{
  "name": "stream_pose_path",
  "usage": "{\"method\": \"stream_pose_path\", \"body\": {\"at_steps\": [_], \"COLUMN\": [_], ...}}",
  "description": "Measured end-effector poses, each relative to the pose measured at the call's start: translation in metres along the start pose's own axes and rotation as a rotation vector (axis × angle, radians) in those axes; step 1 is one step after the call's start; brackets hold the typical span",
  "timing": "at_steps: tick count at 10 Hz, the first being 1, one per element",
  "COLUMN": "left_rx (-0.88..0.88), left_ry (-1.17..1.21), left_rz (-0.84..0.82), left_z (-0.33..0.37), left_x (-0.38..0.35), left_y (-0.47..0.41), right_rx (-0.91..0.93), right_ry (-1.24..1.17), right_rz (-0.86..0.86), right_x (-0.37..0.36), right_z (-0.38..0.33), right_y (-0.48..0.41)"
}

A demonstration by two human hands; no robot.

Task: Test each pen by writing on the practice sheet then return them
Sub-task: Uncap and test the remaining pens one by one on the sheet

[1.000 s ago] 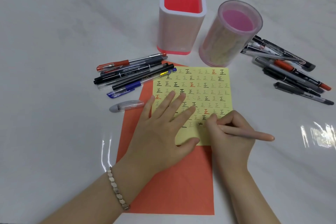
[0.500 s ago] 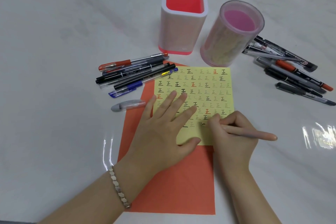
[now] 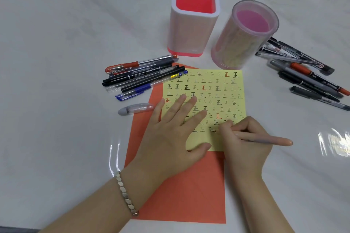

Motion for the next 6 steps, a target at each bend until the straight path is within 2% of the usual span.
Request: {"method": "stream_pose_path", "body": {"at_steps": [4,6], "left_rx": [-0.002,0.002], "left_ry": [0.004,0.016], "left_rz": [0.019,0.014], "left_z": [0.0000,0.0001], "left_x": [-0.0009,-0.0001], "left_y": [-0.0003,0.0001], "right_rx": [-0.011,0.019], "right_ry": [-0.051,0.001], "right_rz": [-0.011,-0.017], "right_x": [-0.0011,0.0003], "right_z": [0.0005,0.0044], "right_y": [0.0008,-0.0006]}}
Point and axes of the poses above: each hand's wrist, its own y-axis away from the middle knuckle, its own x-axis out of the back of the hand, z = x × y, the point moved 1 cm from there along -y, towards the middle knuckle, and after that the axes turned 9 degrees about -y, right-handed, at the moved point
